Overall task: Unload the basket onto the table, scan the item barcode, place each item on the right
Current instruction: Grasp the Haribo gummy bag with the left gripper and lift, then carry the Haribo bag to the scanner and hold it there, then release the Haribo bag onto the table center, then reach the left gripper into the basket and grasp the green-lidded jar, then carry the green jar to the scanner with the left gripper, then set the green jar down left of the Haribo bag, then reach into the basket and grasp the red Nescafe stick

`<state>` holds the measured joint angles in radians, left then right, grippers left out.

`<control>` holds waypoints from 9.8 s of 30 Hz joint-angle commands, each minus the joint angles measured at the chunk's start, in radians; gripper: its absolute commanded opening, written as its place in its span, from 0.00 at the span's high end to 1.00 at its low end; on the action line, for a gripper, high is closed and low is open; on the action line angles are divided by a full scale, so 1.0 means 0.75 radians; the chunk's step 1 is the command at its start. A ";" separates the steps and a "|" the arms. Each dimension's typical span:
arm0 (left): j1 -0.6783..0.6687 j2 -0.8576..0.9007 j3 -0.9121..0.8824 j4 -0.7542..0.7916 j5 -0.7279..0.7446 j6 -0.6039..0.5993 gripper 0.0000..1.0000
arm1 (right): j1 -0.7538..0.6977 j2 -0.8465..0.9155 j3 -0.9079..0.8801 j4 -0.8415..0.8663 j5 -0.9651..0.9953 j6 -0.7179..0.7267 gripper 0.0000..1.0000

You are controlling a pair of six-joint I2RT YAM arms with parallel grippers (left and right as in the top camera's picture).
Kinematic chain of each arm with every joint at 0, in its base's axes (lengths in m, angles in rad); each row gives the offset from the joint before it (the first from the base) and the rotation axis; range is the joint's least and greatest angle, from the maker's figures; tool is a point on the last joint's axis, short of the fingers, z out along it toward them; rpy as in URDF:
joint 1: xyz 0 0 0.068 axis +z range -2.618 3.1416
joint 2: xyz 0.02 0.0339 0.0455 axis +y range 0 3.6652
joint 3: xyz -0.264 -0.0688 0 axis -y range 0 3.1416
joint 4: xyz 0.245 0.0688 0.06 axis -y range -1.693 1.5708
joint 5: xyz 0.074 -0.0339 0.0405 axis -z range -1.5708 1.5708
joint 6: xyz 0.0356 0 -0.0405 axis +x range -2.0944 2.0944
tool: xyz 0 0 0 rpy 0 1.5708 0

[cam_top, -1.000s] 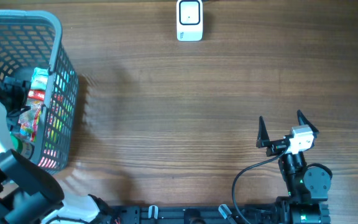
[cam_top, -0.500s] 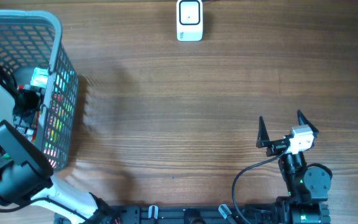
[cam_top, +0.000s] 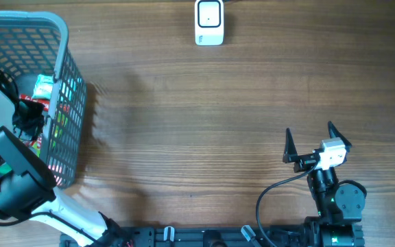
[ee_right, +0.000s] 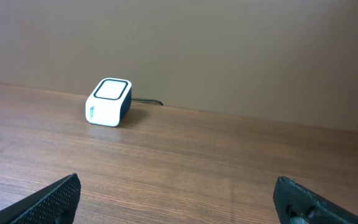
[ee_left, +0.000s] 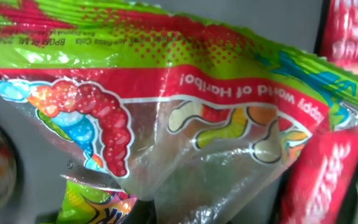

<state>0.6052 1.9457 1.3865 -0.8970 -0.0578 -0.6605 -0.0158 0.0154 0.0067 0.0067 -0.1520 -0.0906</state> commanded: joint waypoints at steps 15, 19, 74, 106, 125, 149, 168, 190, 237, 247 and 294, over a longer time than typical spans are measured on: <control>-0.225 -1.064 0.341 -0.092 0.251 -0.002 0.96 | 0.006 -0.008 -0.002 0.004 0.010 0.019 0.00; -0.567 -1.091 0.340 -0.077 0.251 0.080 0.96 | 0.006 -0.008 -0.002 0.004 0.010 0.019 0.00; -1.901 0.217 0.046 0.300 0.266 0.482 0.96 | 0.006 -0.008 -0.002 0.004 0.010 0.019 0.00; -0.435 -0.798 0.547 -0.819 -0.440 -0.603 0.00 | 0.006 -0.008 -0.002 0.004 0.010 0.019 0.00; 0.096 -0.546 0.124 -0.463 -0.444 -0.625 0.00 | 0.006 -0.008 -0.002 0.004 0.010 0.019 0.00; 0.197 -0.325 -0.066 -0.288 -0.362 -0.515 0.00 | 0.006 -0.008 -0.002 0.004 0.010 0.019 0.00; 0.197 -0.060 -0.081 -0.260 -0.358 -0.514 0.00 | 0.006 -0.008 -0.002 0.004 0.010 0.019 0.00; 0.197 -0.197 0.232 -0.545 -0.238 -0.438 0.45 | 0.006 -0.008 -0.002 0.004 0.010 0.019 0.00; -1.616 0.234 0.340 -0.220 -0.304 -0.696 0.41 | 0.006 -0.008 -0.002 0.004 0.010 0.019 0.00; -1.595 0.192 0.232 -0.210 -0.299 -0.631 0.00 | 0.006 -0.007 -0.002 0.004 0.010 0.018 0.00; -0.148 0.325 0.464 -0.124 0.051 0.189 0.50 | 0.006 -0.007 -0.002 0.004 0.010 0.019 0.00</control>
<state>0.4953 2.1681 1.7382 -1.0000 -0.0605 -0.5644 -0.0158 0.0154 0.0067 0.0067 -0.1520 -0.0906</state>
